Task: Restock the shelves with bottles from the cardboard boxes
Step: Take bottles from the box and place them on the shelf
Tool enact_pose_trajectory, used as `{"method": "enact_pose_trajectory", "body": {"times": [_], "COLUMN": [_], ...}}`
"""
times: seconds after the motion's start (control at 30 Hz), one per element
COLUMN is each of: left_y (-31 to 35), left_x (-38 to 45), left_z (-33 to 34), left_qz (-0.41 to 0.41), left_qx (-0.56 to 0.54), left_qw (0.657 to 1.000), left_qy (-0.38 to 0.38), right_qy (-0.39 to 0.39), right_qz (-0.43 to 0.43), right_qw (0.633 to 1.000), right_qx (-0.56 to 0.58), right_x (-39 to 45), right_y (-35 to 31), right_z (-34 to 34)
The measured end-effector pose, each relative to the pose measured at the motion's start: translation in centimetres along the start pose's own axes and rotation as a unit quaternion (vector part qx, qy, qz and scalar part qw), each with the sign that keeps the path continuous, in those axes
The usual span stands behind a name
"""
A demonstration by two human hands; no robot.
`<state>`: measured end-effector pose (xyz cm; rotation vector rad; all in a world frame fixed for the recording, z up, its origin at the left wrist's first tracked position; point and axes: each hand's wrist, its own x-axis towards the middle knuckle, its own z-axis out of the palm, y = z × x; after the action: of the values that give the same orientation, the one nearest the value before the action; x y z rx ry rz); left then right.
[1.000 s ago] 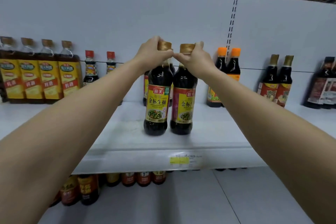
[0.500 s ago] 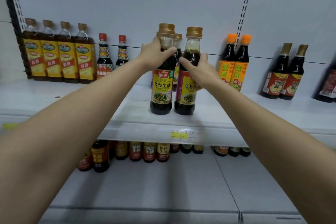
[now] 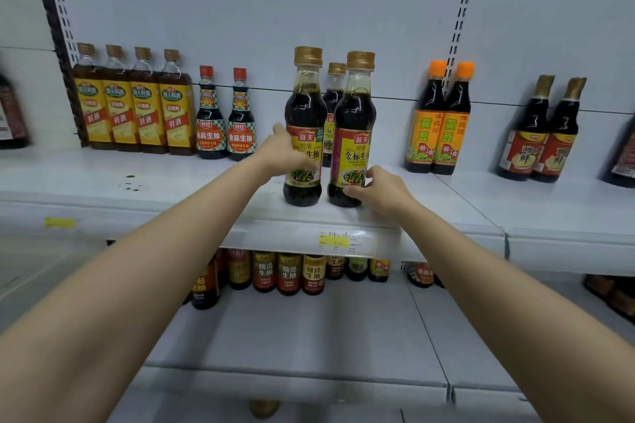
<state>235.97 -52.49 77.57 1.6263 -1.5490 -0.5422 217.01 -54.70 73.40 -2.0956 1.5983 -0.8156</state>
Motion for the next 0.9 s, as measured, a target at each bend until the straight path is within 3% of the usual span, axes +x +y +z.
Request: {"method": "enact_pose_trajectory", "body": {"times": [0.17,0.5,0.9], "left_y": [-2.6,-2.6,-2.3], "left_x": [-1.3,1.2,7.2], "left_z": [0.7,1.7,4.9], "left_qz": [-0.061,-0.01,-0.005], "left_qx": [0.065,0.067,0.056], "left_qw": [0.996,0.998,0.998], "left_qy": [-0.013,0.015,-0.009], "right_qy": [0.01,0.084,0.106], "right_qz": [0.003,0.039,0.102], "right_qw": [1.0,0.995,0.986], "right_qx": [0.007,-0.048,-0.074], "right_x": [0.5,1.5,5.5], "right_y": [-0.3,-0.5,1.7], "right_z": [0.6,1.3,1.1]}}
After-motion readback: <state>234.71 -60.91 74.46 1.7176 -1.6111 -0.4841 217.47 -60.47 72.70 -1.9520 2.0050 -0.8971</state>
